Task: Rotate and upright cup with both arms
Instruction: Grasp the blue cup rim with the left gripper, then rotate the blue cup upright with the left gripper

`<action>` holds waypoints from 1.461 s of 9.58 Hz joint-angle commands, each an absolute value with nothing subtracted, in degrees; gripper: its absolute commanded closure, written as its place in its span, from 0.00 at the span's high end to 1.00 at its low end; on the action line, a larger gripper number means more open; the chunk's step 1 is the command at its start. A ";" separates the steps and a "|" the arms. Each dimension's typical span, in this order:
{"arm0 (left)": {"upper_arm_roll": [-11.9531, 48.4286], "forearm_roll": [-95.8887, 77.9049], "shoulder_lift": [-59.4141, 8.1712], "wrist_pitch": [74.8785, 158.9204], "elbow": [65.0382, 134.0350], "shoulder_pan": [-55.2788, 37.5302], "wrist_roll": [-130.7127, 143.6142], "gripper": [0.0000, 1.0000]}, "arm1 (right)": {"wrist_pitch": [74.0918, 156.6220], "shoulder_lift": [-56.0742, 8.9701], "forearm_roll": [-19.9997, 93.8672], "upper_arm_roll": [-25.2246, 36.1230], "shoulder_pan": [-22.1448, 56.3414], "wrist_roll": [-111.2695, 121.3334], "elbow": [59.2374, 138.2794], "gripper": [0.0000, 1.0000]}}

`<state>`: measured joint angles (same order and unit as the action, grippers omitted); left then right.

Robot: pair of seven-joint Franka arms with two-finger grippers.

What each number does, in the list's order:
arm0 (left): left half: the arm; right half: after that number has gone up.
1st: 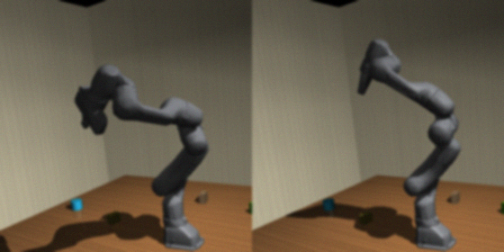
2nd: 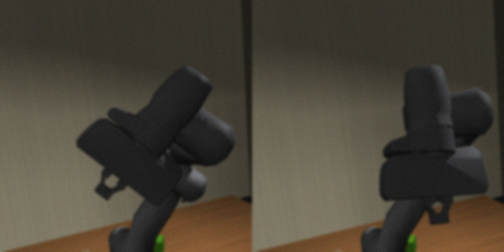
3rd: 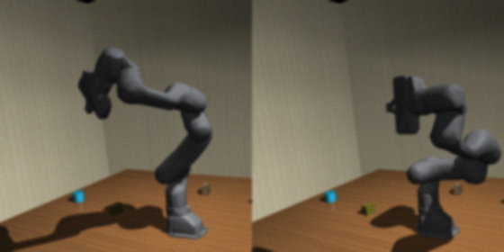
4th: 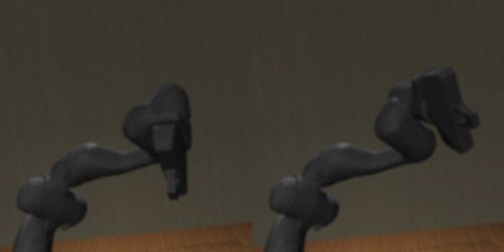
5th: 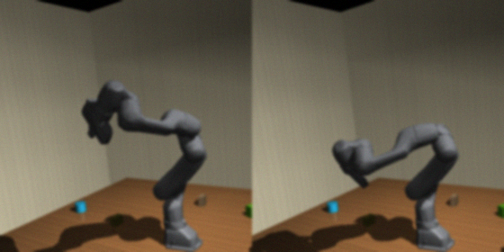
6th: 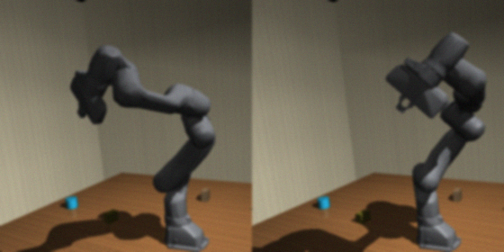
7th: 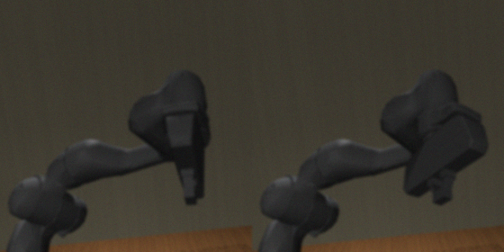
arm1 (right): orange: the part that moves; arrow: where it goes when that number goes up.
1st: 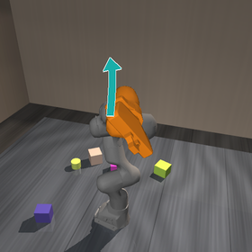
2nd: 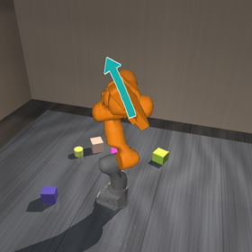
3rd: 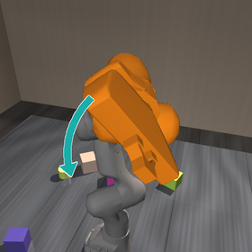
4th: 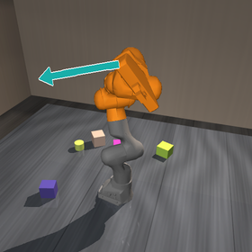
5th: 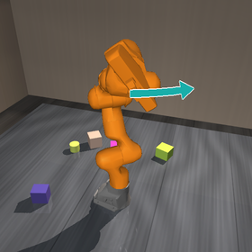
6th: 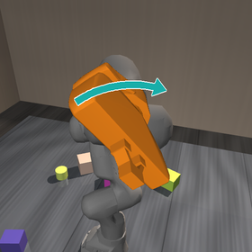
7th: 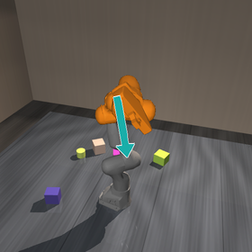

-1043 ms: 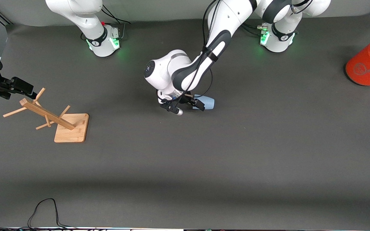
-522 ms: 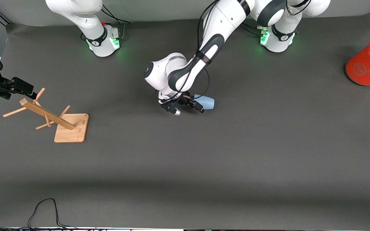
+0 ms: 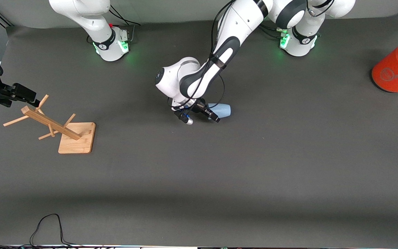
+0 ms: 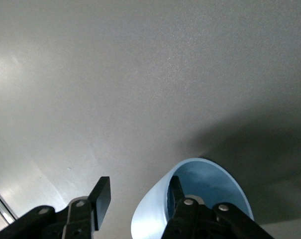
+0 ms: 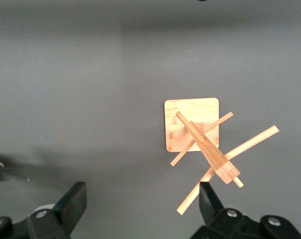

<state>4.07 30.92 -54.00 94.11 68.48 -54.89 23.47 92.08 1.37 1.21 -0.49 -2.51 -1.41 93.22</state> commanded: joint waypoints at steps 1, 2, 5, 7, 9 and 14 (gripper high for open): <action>3.43 32.77 -53.61 92.73 67.85 -55.63 21.45 0.00 | 91.76 1.58 0.53 -0.44 -2.11 -2.02 93.16 1.00; 3.43 32.87 -53.27 92.03 67.76 -55.46 20.31 0.00 | 91.76 1.58 0.53 -0.44 -2.11 -2.02 93.16 1.00; 3.08 31.91 -51.42 88.87 65.67 -55.11 16.18 0.00 | 91.76 1.58 0.53 -0.44 -2.11 -1.93 93.16 1.00; 3.69 31.55 -49.76 82.39 59.54 -52.57 16.52 0.00 | 91.76 1.58 0.53 -0.44 -2.02 -1.67 93.16 1.00; 3.60 28.33 -45.82 77.98 55.30 -47.25 17.05 0.00 | 91.76 1.58 0.53 -0.44 -2.02 -1.67 93.16 1.00; 3.08 11.54 -25.70 80.14 59.56 -31.66 16.96 0.00 | 91.76 1.58 0.53 -0.44 -2.11 -1.67 93.16 1.00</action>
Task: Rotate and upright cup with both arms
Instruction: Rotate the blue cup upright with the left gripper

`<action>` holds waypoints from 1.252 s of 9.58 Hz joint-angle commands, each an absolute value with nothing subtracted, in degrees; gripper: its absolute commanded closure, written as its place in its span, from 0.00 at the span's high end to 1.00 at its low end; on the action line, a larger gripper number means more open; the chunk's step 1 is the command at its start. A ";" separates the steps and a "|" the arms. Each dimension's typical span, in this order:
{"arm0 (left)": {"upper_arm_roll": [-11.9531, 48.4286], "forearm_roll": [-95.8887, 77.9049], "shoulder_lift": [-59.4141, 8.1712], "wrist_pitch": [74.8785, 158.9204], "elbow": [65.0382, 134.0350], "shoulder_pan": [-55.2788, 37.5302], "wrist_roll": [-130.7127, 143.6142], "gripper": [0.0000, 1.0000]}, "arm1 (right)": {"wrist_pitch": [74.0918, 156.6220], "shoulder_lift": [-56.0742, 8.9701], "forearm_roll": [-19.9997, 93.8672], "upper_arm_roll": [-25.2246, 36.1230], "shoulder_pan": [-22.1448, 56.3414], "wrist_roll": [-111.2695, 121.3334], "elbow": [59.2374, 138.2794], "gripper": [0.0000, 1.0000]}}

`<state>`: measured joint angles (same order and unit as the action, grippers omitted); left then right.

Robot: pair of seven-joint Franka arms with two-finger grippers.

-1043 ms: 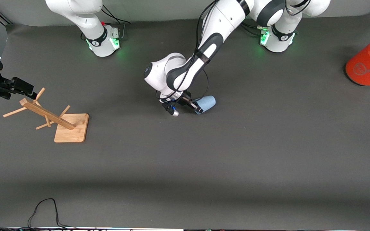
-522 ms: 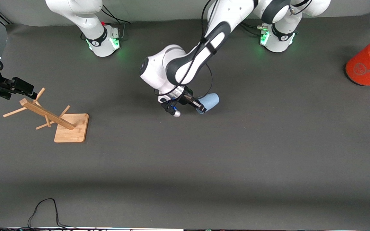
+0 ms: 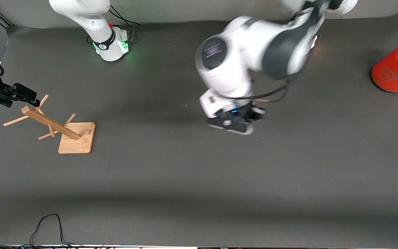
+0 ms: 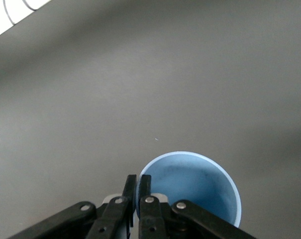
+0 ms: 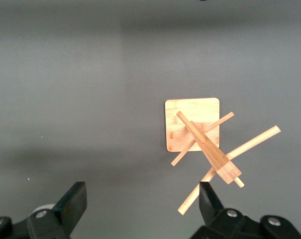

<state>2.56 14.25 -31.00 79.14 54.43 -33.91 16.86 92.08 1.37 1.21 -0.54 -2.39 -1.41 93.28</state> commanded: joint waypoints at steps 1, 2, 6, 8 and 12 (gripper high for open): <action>3.08 9.08 -20.53 83.11 65.33 -29.47 16.79 0.00 | 91.76 1.58 0.53 -0.44 -2.02 -1.67 93.08 1.00; 3.08 6.79 -14.48 87.32 73.13 -26.66 16.27 0.00 | 91.76 1.58 0.53 -0.44 -2.02 -1.67 93.16 1.00; 2.90 5.62 1.12 108.13 101.10 -20.31 10.65 0.00 | 91.84 1.58 0.53 -0.44 -2.02 -1.67 93.08 1.00; 2.90 5.63 1.23 124.45 112.18 -20.56 11.42 0.00 | 91.76 1.58 0.53 -0.44 -2.02 -1.67 93.16 1.00; 3.25 6.77 -7.79 146.73 117.42 -25.82 23.61 0.00 | 91.85 1.58 0.53 -0.44 -2.11 -1.67 93.08 1.00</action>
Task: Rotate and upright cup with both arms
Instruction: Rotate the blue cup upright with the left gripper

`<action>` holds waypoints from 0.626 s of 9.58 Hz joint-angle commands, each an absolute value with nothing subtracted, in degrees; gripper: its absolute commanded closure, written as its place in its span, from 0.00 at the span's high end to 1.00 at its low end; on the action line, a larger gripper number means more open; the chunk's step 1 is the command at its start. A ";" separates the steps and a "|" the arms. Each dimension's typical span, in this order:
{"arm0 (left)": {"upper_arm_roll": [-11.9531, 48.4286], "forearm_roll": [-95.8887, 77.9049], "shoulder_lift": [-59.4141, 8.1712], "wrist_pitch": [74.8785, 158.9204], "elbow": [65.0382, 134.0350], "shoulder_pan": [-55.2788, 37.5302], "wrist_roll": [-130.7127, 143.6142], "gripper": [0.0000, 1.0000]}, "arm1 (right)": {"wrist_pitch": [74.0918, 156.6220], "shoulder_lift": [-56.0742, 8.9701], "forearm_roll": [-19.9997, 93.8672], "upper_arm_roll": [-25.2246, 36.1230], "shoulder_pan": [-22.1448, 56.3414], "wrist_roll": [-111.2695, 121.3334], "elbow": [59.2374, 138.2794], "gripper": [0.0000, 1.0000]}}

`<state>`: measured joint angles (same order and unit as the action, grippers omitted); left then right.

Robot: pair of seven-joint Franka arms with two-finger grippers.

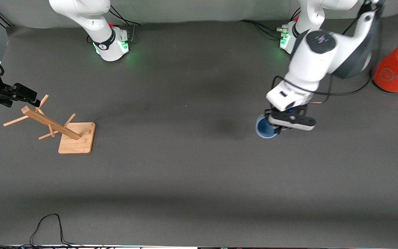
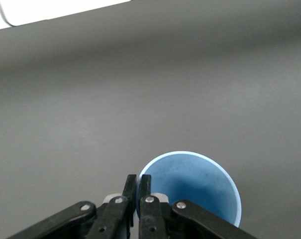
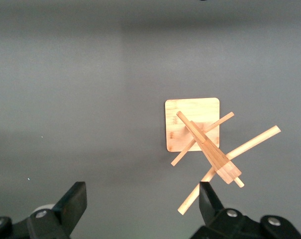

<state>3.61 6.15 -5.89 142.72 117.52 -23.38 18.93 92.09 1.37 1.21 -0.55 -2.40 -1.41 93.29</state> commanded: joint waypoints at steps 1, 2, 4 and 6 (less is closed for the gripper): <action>3.16 8.51 -10.78 150.87 117.42 -28.28 28.17 0.00 | 91.85 1.58 0.53 -0.44 -2.11 -1.67 93.08 1.00; 3.08 13.48 -13.59 153.87 117.33 -30.30 34.91 0.00 | 91.85 1.58 0.53 -0.44 -2.11 -1.67 93.08 1.00; 3.16 31.46 -17.74 155.73 116.37 -32.16 52.55 0.00 | 91.85 1.58 0.53 -0.44 -2.11 -1.67 93.16 1.00; 3.25 43.98 -21.17 156.01 114.79 -34.36 66.48 0.00 | 91.76 1.58 0.53 -0.44 -2.11 -1.67 93.16 1.00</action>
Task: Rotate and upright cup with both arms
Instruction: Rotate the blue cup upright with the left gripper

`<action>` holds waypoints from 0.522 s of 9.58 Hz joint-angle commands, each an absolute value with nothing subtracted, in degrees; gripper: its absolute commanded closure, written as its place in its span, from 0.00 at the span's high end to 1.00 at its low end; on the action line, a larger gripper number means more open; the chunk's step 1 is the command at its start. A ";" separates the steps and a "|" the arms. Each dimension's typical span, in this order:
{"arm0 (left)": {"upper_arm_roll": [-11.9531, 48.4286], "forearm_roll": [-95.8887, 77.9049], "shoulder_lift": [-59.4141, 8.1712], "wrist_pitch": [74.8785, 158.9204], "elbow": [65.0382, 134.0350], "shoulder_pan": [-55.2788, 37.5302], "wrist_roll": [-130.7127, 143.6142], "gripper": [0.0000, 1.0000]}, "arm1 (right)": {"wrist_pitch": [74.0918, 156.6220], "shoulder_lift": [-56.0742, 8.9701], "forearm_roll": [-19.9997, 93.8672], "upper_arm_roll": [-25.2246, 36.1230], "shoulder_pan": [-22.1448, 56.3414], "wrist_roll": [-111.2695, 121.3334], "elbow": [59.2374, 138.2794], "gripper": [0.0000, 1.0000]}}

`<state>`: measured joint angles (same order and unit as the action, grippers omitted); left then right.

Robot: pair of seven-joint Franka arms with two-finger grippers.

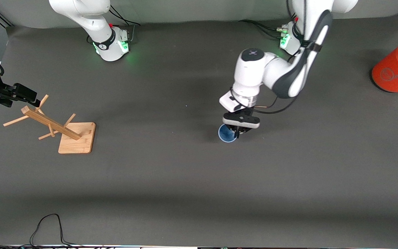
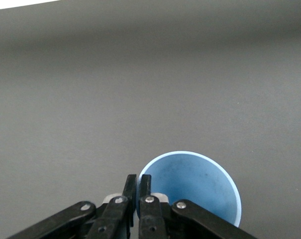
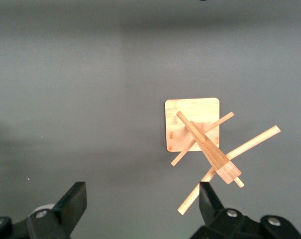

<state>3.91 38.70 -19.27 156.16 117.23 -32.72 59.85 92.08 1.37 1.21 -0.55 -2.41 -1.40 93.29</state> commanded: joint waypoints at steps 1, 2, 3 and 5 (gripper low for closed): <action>3.08 45.51 -22.23 156.01 114.35 -36.11 70.54 0.00 | 91.84 1.58 0.53 -0.44 -2.11 -1.67 93.16 1.00; 2.90 48.05 -22.76 156.01 114.08 -38.30 75.27 0.00 | 91.76 1.58 0.53 -0.44 -2.11 -1.67 93.16 1.00; 2.90 53.12 -23.02 155.83 113.82 -38.93 81.59 0.00 | 91.84 1.58 0.53 -0.44 -2.02 -1.67 93.16 1.00; 2.90 66.56 -24.60 155.13 113.82 -39.02 94.25 0.00 | 91.84 1.50 0.44 -0.44 -2.11 -1.67 93.16 1.00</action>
